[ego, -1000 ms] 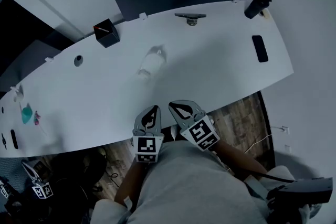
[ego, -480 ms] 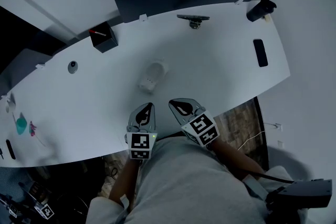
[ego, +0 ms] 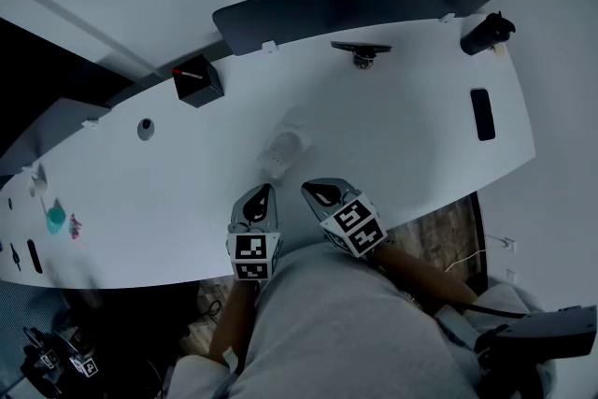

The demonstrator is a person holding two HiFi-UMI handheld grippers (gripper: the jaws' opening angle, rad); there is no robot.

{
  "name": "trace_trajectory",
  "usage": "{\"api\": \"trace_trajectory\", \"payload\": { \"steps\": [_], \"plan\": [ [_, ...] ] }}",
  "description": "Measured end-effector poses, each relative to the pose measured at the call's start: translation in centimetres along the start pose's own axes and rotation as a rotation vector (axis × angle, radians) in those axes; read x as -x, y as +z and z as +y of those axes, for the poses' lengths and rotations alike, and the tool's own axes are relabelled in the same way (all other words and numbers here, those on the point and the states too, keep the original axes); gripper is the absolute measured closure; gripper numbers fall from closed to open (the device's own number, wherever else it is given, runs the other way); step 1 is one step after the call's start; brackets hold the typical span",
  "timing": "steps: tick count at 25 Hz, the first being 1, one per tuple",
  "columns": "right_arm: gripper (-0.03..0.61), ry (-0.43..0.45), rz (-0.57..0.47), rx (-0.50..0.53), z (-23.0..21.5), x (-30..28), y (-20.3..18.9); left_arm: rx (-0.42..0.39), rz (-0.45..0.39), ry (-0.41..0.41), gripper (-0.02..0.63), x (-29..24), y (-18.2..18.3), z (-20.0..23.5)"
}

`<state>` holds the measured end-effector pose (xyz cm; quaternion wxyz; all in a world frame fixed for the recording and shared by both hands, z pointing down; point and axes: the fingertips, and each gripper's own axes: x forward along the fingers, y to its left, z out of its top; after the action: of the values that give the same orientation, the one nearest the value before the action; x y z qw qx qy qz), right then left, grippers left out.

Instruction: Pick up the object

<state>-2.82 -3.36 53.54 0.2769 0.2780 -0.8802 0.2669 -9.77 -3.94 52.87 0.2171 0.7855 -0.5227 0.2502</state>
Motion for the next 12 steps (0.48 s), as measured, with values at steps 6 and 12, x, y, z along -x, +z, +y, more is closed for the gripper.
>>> {"api": "trace_trajectory", "payload": {
  "steps": [6,12],
  "plan": [
    [0.575,0.016,0.011,-0.068,-0.1,-1.0,-0.3,0.012,0.029,0.002,0.612,-0.5,-0.8,0.5],
    [0.457,0.077,-0.006,-0.323,-1.6,-2.1,-0.6,0.007,0.032,-0.007,0.612,-1.0,-0.8,0.5]
  ]
}}
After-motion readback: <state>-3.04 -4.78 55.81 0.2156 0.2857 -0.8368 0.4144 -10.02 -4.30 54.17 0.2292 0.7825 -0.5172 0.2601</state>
